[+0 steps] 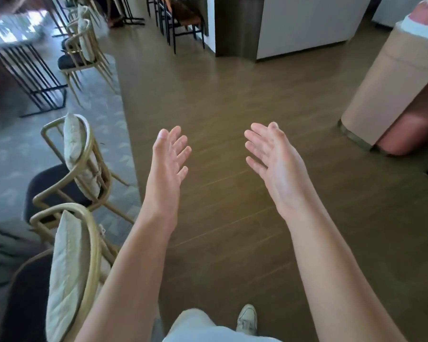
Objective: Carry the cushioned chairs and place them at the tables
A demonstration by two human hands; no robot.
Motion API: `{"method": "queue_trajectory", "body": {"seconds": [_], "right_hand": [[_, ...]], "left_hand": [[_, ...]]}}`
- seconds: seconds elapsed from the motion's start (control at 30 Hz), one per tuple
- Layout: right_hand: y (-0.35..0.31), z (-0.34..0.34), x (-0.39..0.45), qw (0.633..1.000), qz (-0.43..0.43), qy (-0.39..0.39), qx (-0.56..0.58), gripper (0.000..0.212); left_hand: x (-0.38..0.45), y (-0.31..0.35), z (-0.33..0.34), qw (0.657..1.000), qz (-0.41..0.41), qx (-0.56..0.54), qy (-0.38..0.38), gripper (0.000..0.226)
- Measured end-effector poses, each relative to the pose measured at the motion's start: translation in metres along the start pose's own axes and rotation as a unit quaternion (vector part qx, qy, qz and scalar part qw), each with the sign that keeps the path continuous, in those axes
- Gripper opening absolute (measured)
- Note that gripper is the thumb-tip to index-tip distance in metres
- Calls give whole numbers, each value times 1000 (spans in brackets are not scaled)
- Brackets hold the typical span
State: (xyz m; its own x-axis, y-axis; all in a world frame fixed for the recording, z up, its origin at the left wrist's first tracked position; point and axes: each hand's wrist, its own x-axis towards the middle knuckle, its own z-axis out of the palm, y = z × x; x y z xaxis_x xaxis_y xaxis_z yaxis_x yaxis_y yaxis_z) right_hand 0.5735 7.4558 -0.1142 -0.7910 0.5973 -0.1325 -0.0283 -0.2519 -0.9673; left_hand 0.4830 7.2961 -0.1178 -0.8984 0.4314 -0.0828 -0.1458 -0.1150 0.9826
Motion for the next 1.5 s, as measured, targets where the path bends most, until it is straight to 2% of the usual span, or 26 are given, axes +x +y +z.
{"method": "queue_trajectory", "body": {"seconds": [0.17,0.3,0.43,0.53,0.8,0.97,1.17,1.33,1.43,1.5], "right_hand": [[6,43,70,995,29,-94,-16,58],[24,80,131,988,53,-139,-34,46],[32,119,199,984,62,-160,-53,49],[27,149,250,983,54,-161,-65,56],[5,225,367,985,40,-159,-49,61],[15,278,429,973,48,-220,-55,59],[35,356,514,936,72,-336,-74,65],[43,419,574,886,99,-440,-107,47],[50,455,593,848,132,-501,-114,39],[58,477,597,817,157,-543,-112,41]], "left_hand": [[53,4,-26,997,1,-53,60,66],[106,-6,-47,990,11,-57,128,83],[175,-9,-68,990,2,-56,132,72],[239,-3,-81,991,8,-51,126,74],[369,45,-112,991,39,-23,124,69],[417,53,-153,979,39,-22,198,67],[475,50,-206,945,48,-35,322,70],[527,53,-223,908,54,-56,411,71],[542,44,-228,876,60,-74,472,65],[539,37,-234,842,51,-90,530,64]]}}
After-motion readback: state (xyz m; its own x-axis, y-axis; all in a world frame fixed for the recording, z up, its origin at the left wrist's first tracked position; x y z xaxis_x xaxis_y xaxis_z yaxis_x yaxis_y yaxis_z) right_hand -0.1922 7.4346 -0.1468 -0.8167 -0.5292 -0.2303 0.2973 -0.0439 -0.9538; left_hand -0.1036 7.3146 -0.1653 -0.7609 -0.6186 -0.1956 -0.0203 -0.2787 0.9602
